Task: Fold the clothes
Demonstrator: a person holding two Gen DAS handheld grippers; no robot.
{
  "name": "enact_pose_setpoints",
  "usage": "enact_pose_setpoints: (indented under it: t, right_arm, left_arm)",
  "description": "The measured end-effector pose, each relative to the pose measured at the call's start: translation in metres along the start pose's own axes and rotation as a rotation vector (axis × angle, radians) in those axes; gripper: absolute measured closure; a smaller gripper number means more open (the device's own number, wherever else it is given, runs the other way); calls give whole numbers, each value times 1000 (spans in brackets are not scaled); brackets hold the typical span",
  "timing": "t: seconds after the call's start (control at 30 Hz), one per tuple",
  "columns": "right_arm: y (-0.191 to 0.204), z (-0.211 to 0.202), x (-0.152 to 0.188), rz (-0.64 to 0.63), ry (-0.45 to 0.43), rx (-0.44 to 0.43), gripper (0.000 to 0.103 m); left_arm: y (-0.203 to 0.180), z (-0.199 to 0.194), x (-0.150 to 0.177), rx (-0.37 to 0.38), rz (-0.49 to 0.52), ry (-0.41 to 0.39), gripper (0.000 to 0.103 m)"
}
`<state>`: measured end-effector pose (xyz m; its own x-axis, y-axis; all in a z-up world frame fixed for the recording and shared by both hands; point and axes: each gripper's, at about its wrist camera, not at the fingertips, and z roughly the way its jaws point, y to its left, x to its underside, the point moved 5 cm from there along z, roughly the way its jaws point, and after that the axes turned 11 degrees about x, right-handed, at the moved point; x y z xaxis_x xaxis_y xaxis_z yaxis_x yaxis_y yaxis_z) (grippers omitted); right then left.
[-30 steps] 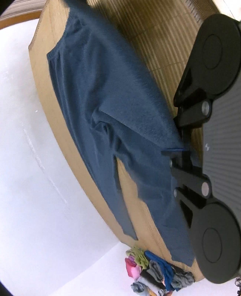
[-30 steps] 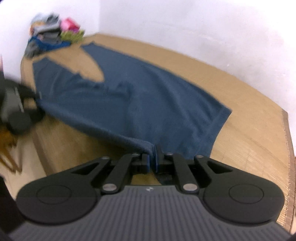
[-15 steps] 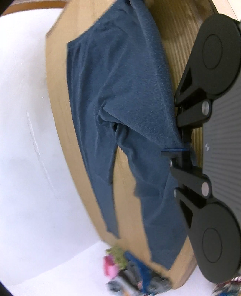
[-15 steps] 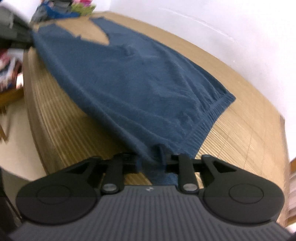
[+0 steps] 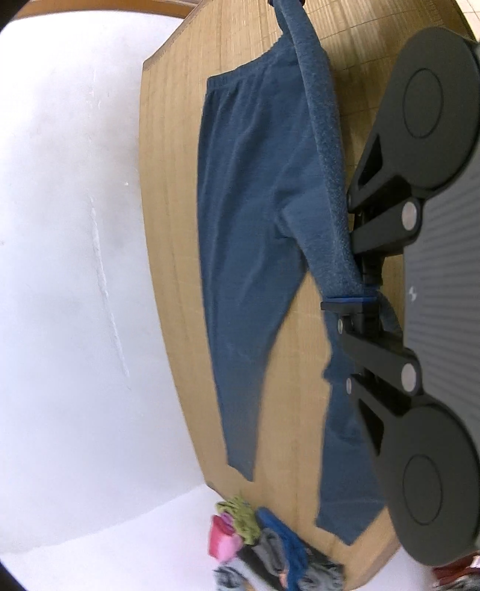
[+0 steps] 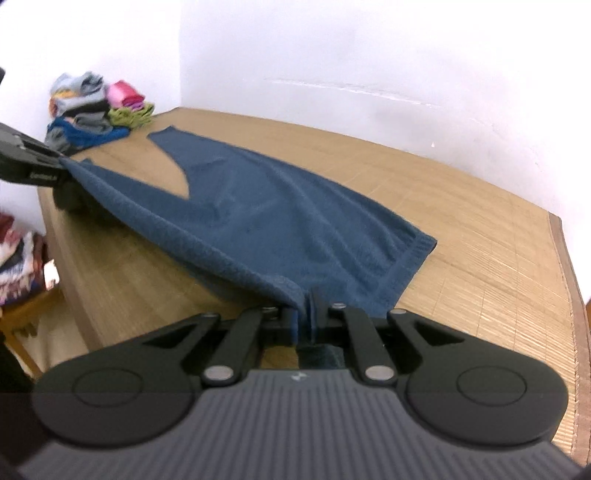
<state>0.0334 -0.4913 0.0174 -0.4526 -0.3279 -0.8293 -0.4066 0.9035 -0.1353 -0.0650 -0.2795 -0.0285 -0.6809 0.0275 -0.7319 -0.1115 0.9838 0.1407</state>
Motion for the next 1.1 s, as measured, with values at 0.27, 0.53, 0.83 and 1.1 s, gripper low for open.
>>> enact_pose_setpoints:
  t: [0.27,0.53,0.83,1.1]
  right_arm:
    - [-11,32,-39,14,16,66,95]
    - [-38,114,-61,15,105,118,95]
    - [-68,211,-66,41,215,175,94]
    - [-111,230,-55,151,232,303,63]
  left_arm:
    - [14,38,-74,81,96,-73,99]
    - [15,134,-131,154,248,-27,99]
    - [0,259,-157,176,256,120,99]
    - [-12,323,-151,157,270,213,97]
